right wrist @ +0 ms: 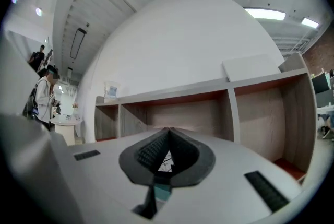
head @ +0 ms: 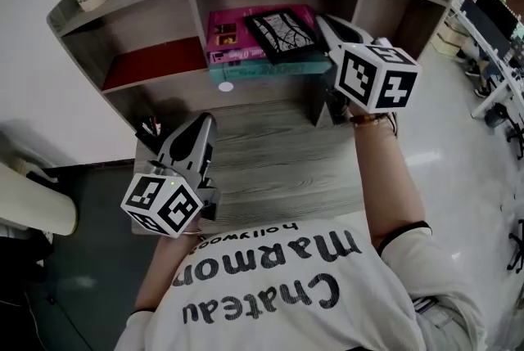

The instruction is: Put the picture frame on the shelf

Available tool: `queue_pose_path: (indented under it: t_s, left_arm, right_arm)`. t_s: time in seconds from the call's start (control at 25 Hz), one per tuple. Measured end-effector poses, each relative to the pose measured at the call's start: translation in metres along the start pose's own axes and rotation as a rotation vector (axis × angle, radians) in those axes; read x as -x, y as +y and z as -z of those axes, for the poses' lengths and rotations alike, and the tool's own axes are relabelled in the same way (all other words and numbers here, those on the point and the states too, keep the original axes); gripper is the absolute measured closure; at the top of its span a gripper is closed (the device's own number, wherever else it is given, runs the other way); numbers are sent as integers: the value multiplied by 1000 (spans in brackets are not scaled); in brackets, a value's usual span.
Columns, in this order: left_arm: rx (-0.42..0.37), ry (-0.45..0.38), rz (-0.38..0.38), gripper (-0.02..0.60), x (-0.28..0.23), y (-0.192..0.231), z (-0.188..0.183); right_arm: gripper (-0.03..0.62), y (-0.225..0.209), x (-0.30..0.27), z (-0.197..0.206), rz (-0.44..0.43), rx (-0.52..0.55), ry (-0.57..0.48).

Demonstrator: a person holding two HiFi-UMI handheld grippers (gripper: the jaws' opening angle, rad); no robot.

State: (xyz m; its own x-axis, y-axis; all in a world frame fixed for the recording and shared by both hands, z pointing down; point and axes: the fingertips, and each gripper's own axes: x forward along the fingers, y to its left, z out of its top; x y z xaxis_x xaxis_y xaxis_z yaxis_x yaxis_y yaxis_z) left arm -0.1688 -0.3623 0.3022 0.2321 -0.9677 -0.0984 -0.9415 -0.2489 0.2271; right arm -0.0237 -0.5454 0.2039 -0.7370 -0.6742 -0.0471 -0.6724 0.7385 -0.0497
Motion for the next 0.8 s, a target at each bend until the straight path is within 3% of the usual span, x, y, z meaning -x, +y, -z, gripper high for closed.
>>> queue_pose_path:
  t_s: [0.44, 0.8]
  left_arm:
    - [16, -82, 99, 565, 40, -41, -21]
    - [69, -79, 66, 564, 105, -43, -21]
  right_arm:
    - [586, 77, 61, 26, -151, -149, -76]
    - [586, 133, 112, 56, -153, -224, -39]
